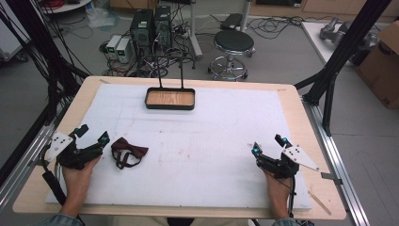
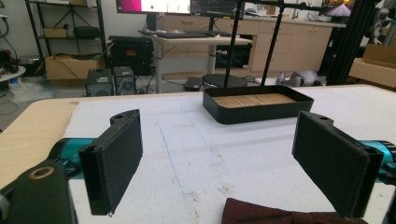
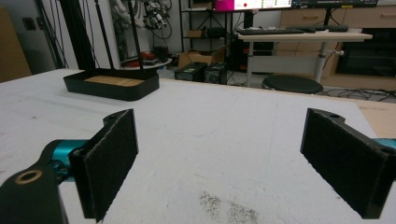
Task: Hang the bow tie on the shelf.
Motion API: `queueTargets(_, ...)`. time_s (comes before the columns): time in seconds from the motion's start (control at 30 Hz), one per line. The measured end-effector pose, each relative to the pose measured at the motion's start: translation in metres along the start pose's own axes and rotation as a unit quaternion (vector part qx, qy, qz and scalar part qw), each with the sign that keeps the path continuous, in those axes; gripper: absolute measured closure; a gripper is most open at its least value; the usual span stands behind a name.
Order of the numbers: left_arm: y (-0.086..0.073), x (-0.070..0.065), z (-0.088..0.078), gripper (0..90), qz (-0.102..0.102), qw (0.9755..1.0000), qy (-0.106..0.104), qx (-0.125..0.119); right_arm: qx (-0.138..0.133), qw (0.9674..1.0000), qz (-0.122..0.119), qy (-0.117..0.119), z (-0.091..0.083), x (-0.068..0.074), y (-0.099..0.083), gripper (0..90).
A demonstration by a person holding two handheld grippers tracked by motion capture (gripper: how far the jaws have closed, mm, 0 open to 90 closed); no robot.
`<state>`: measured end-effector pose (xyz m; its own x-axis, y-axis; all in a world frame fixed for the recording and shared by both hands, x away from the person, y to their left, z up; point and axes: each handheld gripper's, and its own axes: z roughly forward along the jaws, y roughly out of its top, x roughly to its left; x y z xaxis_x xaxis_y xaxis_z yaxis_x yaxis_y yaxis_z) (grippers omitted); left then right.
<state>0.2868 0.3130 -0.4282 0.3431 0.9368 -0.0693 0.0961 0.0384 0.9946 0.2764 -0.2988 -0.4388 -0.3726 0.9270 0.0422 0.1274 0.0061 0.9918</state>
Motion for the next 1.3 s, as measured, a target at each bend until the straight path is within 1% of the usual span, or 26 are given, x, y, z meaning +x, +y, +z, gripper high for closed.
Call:
queueTargets(0.17, 0.001, -0.001, -0.001, 16.6, 0.001, 1.0, -0.005, 0.001, 0.0, 1.0, 0.0, 0.002, 0.0, 0.0, 0.0, 10.3)
queueTargets(0.27, 0.002, 0.0, -0.001, 16.6, -0.008, 0.9999, -0.014, 0.002, 0.0, 1.0, -0.001, 0.001, 0.0, 0.001, 0.0, 10.3)
queueTargets(0.47, 0.002, 0.001, -0.001, 16.6, -0.012, 0.9996, -0.023, 0.01, 0.0, 1.0, -0.005, 0.0, 0.001, 0.001, 0.0, 10.3)
queueTargets(0.53, 0.003, 0.0, -0.002, 16.8, -0.005, 0.9997, -0.024, 0.008, 0.001, 1.0, -0.003, 0.001, 0.001, 0.001, 0.0, 10.3)
queueTargets(0.67, 0.003, 0.0, -0.003, 18.0, -0.003, 0.9996, -0.026, 0.008, 0.001, 1.0, -0.004, 0.001, 0.001, 0.001, 0.0, 10.3)
queueTargets(0.7, 0.003, 0.001, -0.002, 18.5, 0.001, 0.9995, -0.028, 0.012, 0.001, 1.0, -0.005, 0.001, 0.001, 0.001, 0.0, 10.3)
queueTargets(0.8, 0.003, 0.0, -0.001, 19.9, 0.003, 0.9995, -0.03, 0.012, 0.001, 1.0, -0.004, 0.001, 0.001, 0.001, 0.0, 10.3)
queueTargets(0.87, 0.003, -0.001, -0.001, 21.4, 0.008, 0.9992, -0.035, 0.017, 0.002, 1.0, -0.003, 0.002, 0.001, 0.001, 0.0, 10.3)
queueTargets(0.93, 0.003, -0.002, 0.0, 25.0, 0.014, 0.9989, -0.035, 0.027, 0.002, 1.0, -0.003, 0.002, 0.001, 0.001, 0.0, 10.3)
queueTargets(0.97, 0.003, -0.003, 0.001, 25.9, 0.014, 0.9987, -0.037, 0.031, 0.002, 1.0, -0.003, 0.002, 0.001, 0.001, 0.0, 10.3)
queueTargets(1.07, 0.002, -0.004, 0.004, 28.7, 0.023, 0.9967, -0.048, 0.061, 0.002, 1.0, -0.003, 0.002, 0.001, 0.001, 0.0, 10.3)
queueTargets(1.1, 0.002, -0.005, 0.005, 29.4, 0.024, 0.9961, -0.052, 0.067, 0.002, 1.0, -0.003, 0.002, 0.001, 0.001, 0.0, 10.3)
queueTargets(1.13, 0.001, -0.005, 0.007, 31.2, 0.026, 0.9948, -0.061, 0.077, 0.002, 1.0, -0.004, 0.002, 0.001, 0.001, 0.0, 10.4)
queueTargets(1.23, 0.0, -0.007, 0.012, 32.5, 0.034, 0.9924, -0.069, 0.096, 0.002, 1.0, -0.003, 0.002, 0.001, 0.001, 0.0, 10.3)
queueTargets(1.27, 0.0, -0.008, 0.014, 33.6, 0.038, 0.991, -0.075, 0.104, 0.002, 1.0, -0.003, 0.002, 0.001, 0.001, 0.0, 10.3)
queueTargets(1.3, 0.0, -0.008, 0.015, 34.6, 0.04, 0.9903, -0.078, 0.108, 0.002, 1.0, -0.002, 0.002, 0.001, 0.001, 0.0, 10.3)
